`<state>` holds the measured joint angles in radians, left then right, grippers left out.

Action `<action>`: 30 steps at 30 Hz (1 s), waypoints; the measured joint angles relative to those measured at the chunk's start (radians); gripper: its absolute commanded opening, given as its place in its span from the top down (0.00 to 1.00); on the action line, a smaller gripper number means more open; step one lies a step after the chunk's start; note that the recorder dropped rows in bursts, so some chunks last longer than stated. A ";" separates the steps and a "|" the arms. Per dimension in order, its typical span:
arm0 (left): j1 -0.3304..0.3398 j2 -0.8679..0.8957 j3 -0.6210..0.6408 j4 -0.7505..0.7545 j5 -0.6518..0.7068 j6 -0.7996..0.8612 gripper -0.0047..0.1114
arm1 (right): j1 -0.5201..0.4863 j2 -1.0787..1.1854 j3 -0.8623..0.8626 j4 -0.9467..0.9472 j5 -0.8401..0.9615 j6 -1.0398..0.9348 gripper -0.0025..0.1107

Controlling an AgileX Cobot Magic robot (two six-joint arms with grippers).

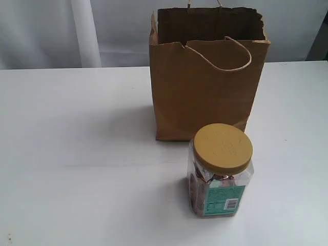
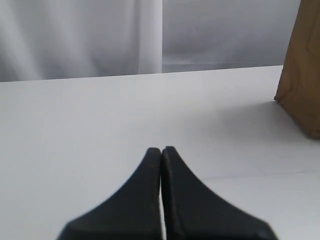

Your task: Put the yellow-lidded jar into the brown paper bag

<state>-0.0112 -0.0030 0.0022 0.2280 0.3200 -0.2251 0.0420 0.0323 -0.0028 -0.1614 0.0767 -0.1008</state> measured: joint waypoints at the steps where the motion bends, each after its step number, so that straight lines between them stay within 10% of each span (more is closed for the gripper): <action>1: 0.000 0.000 0.000 0.000 0.000 0.000 0.95 | 0.000 0.000 0.000 0.000 0.000 0.000 0.98; 30: 0.000 0.000 0.000 0.000 0.000 0.000 0.95 | 0.000 -0.002 0.000 0.136 -0.283 0.150 0.98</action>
<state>-0.0112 -0.0030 0.0022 0.2280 0.3200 -0.2251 0.0420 0.0306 -0.0028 -0.0253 -0.2060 0.0487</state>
